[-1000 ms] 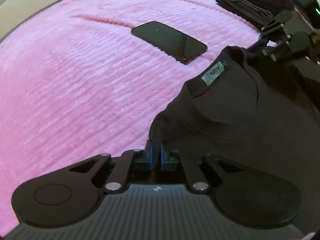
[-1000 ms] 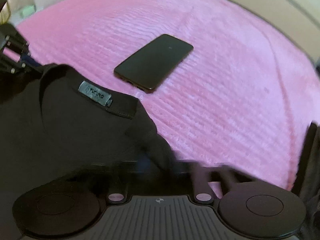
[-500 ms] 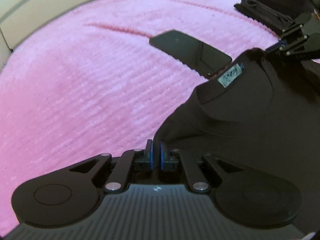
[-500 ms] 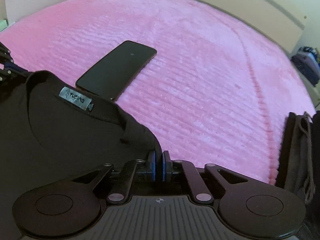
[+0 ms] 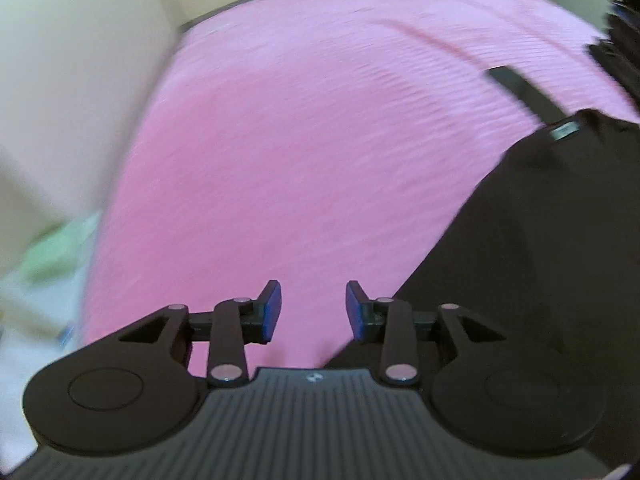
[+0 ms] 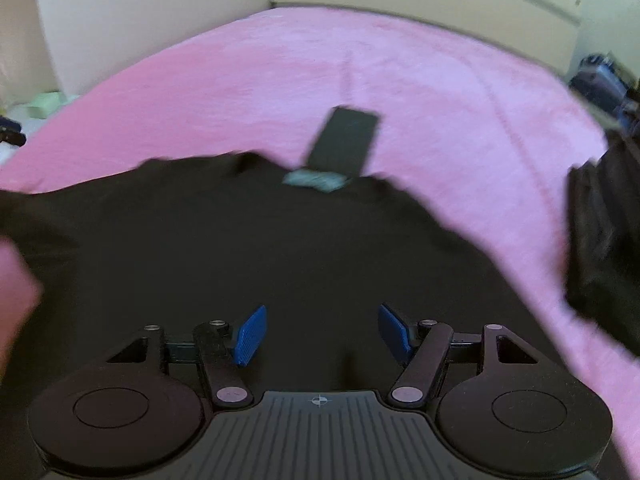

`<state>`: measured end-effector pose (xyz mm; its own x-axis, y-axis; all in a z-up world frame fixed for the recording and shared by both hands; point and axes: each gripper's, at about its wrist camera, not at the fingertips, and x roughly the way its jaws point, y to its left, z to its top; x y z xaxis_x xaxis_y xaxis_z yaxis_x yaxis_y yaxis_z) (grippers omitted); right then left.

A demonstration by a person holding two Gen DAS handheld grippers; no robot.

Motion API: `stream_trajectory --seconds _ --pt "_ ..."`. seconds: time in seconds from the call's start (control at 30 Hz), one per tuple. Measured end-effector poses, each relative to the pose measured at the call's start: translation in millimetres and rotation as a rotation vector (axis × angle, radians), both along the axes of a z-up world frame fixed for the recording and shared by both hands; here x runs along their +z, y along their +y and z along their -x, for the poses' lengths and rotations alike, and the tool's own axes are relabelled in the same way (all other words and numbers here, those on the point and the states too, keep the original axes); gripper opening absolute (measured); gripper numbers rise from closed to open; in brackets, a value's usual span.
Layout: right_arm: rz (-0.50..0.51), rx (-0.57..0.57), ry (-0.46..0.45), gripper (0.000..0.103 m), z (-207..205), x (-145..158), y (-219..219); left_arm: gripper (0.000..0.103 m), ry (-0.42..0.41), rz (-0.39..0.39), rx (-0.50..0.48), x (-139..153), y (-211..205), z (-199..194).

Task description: Fold clothes

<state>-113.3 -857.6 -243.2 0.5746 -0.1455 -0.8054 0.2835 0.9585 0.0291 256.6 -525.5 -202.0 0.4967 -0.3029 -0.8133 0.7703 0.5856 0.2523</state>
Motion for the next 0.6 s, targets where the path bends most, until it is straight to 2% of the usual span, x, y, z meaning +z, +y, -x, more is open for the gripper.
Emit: stream_trajectory --seconds 0.1,0.23,0.33,0.43,0.53,0.6 --pt "-0.11 0.019 0.012 0.065 3.2 -3.3 40.2 0.039 0.001 -0.042 0.121 12.6 65.9 12.1" --pt "-0.187 0.116 0.029 0.065 -5.0 -5.0 101.0 0.041 0.043 -0.089 0.262 6.0 134.4 37.6" --pt "-0.207 0.184 0.036 0.065 -12.5 0.7 142.6 0.048 0.088 -0.089 0.286 -11.2 162.6 56.1" --pt "-0.186 0.212 0.042 0.065 -21.9 5.0 177.6 0.053 0.141 -0.093 0.27 -42.0 175.3 59.6" --pt "-0.147 0.191 0.065 0.065 -35.8 -1.6 203.6 0.053 0.194 -0.098 0.235 -77.6 182.1 46.3" --pt "-0.154 0.148 0.088 0.065 -45.3 -6.5 217.9 0.053 0.206 -0.056 0.221 -87.5 193.9 30.3"
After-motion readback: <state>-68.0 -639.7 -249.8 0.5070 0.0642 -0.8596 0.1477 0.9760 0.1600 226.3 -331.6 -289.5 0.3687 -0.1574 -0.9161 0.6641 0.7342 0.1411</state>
